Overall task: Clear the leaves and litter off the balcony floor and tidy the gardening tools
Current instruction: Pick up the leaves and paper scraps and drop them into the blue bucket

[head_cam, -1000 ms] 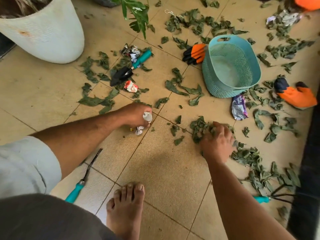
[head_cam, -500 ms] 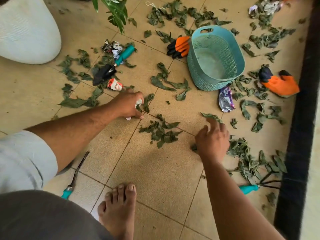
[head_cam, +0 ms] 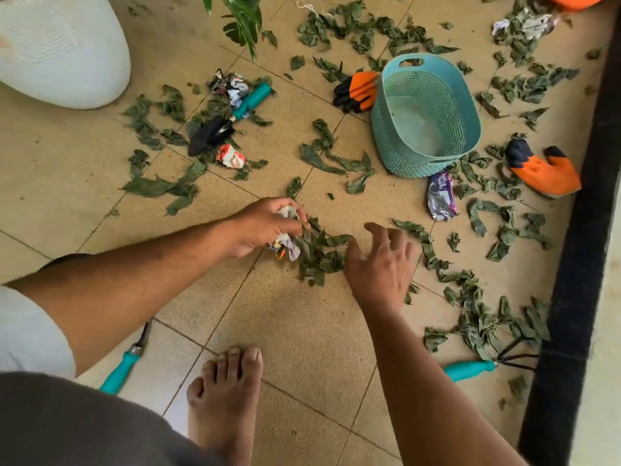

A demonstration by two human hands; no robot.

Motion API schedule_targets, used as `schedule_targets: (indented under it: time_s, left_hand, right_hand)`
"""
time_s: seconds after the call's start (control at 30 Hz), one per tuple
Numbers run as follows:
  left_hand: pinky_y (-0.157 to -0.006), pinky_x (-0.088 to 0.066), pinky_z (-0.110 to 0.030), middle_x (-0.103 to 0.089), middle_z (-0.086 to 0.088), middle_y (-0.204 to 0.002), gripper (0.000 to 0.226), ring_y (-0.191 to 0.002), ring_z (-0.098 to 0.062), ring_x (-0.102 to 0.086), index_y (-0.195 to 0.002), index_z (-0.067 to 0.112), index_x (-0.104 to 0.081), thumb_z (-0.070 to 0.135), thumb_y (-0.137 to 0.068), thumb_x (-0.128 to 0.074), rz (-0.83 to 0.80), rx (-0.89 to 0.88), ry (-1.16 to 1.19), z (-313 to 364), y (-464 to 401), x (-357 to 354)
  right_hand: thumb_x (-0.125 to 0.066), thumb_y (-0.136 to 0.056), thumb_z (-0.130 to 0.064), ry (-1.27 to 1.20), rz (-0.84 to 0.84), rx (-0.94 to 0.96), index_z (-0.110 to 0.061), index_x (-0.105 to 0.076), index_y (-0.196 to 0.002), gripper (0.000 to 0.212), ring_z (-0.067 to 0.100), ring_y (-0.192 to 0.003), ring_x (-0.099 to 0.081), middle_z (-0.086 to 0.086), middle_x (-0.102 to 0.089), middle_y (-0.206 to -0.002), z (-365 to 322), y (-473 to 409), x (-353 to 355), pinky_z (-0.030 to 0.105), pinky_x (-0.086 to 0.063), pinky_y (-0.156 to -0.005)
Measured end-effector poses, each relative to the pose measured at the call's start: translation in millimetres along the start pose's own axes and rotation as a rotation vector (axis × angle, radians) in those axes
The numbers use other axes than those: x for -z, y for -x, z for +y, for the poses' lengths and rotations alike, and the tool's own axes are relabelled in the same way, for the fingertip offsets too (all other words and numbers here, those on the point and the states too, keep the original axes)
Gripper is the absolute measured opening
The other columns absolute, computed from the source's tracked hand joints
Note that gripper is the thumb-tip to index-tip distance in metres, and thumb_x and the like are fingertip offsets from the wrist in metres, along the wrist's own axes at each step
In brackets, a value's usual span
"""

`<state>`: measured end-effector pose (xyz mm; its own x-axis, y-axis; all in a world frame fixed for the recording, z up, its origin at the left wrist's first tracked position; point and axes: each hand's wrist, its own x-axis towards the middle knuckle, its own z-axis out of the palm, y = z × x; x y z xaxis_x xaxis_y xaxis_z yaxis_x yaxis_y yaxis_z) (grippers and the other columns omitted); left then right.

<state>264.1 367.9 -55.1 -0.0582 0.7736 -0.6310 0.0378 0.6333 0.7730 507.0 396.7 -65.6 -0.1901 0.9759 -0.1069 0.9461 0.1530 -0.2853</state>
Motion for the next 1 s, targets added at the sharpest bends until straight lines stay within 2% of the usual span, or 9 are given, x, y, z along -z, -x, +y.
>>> schedule_targets:
  time_s: [0.1, 0.17, 0.3, 0.37, 0.43, 0.5, 0.77, 0.87, 1.0]
  left_hand:
    - [-0.104, -0.039, -0.050, -0.077, 0.000, -0.128, 0.026, -0.132, -0.025, -0.062, -0.116, 0.035, -0.069, 0.026, -0.092, -0.076, 0.083, 0.163, 0.213, -30.3, 2.9, 18.8]
    - [-0.109, -0.041, -0.063, -0.059, 0.007, -0.153, 0.069, -0.147, -0.028, -0.047, -0.146, 0.056, -0.048, 0.052, -0.083, -0.078, 0.115, 0.180, 0.241, -111.1, 20.5, -11.9]
    - [-0.121, -0.026, -0.053, -0.023, 0.004, -0.172, 0.109, -0.158, -0.030, -0.024, -0.161, 0.042, -0.011, 0.038, -0.081, -0.085, 0.184, 0.220, -0.234, -213.7, 143.2, -114.6]
    - [-0.124, -0.023, -0.051, -0.017, 0.002, -0.175, 0.107, -0.160, -0.031, -0.019, -0.161, 0.039, -0.006, 0.037, -0.086, -0.082, 0.170, 0.252, -0.312, -186.6, 147.5, -108.1]
    - [-0.125, -0.022, -0.052, -0.015, 0.001, -0.176, 0.106, -0.161, -0.033, -0.017, -0.161, 0.038, -0.005, 0.035, -0.087, -0.082, 0.222, 0.244, -0.269, -195.1, 145.4, -102.4]
    - [-0.125, -0.023, -0.053, -0.014, 0.000, -0.177, 0.108, -0.161, -0.033, -0.017, -0.161, 0.038, -0.004, 0.032, -0.087, -0.083, 0.253, 0.257, -0.275, -191.5, 150.2, -95.5]
    - [-0.122, -0.028, -0.054, -0.021, -0.002, -0.175, 0.115, -0.159, -0.036, -0.024, -0.160, 0.037, -0.006, 0.029, -0.081, -0.089, 0.243, 0.217, -0.410, -195.5, 154.9, -87.8]
    - [-0.122, -0.027, -0.053, -0.020, -0.002, -0.175, 0.113, -0.159, -0.035, -0.023, -0.160, 0.038, -0.004, 0.029, -0.084, -0.087, 0.264, 0.197, -0.427, -193.6, 152.8, -90.8]
    - [-0.119, -0.030, -0.053, -0.023, -0.002, -0.174, 0.117, -0.157, -0.035, -0.025, -0.161, 0.038, -0.003, 0.032, -0.081, -0.088, 0.229, 0.201, -0.323, -190.2, 151.2, -97.9]
  right_hand:
    - [-0.045, -0.094, -0.077, -0.006, -0.194, 0.194, -0.041, -0.029, -0.154, 0.072, 0.029, -0.149, -0.030, 0.004, -0.030, -0.164, -23.3, -6.1, -19.9, 0.054, -0.035, -0.118]
    - [-0.039, -0.091, -0.083, 0.034, -0.306, 0.331, -0.042, -0.016, -0.162, 0.085, 0.030, -0.161, -0.005, 0.001, -0.006, -0.175, -32.5, -5.3, -42.5, 0.064, -0.016, -0.126]
    - [-0.024, -0.091, -0.088, 0.159, -0.347, 0.473, -0.035, 0.002, -0.167, 0.096, 0.027, -0.160, 0.020, 0.000, 0.016, -0.175, -37.3, 5.6, -76.0, 0.067, 0.007, -0.125]
    - [-0.021, -0.095, -0.084, 0.204, -0.294, 0.537, -0.030, -0.005, -0.168, 0.092, 0.028, -0.162, 0.013, 0.002, 0.008, -0.176, -31.8, 16.3, -81.8, 0.063, 0.001, -0.127]
    - [-0.025, -0.102, -0.075, 0.202, -0.214, 0.607, -0.029, -0.029, -0.163, 0.076, 0.031, -0.159, -0.016, 0.004, -0.020, -0.171, -24.5, 24.1, -80.8, 0.058, -0.018, -0.125]
    - [-0.031, -0.107, -0.065, 0.199, -0.131, 0.675, -0.030, -0.050, -0.142, 0.054, 0.025, -0.133, -0.044, 0.000, -0.044, -0.147, -17.1, 23.2, -78.2, 0.049, -0.039, -0.109]
    - [-0.025, -0.112, -0.060, 0.141, -0.112, 0.694, -0.024, -0.060, -0.096, 0.053, 0.011, -0.070, -0.057, -0.007, -0.058, -0.091, 3.4, -31.8, -69.3, 0.030, -0.054, -0.056]
    - [-0.026, -0.111, -0.057, -0.141, -0.225, 0.402, -0.021, -0.054, -0.078, 0.056, 0.011, -0.051, -0.051, -0.006, -0.055, -0.068, -19.0, -36.7, -56.4, 0.024, -0.044, -0.049]
    - [-0.041, -0.105, -0.063, -1.285, -0.430, -0.604, -0.022, -0.051, -0.070, 0.055, 0.012, -0.049, -0.034, -0.004, -0.047, -0.060, -47.8, -33.8, -20.2, 0.033, -0.031, -0.047]
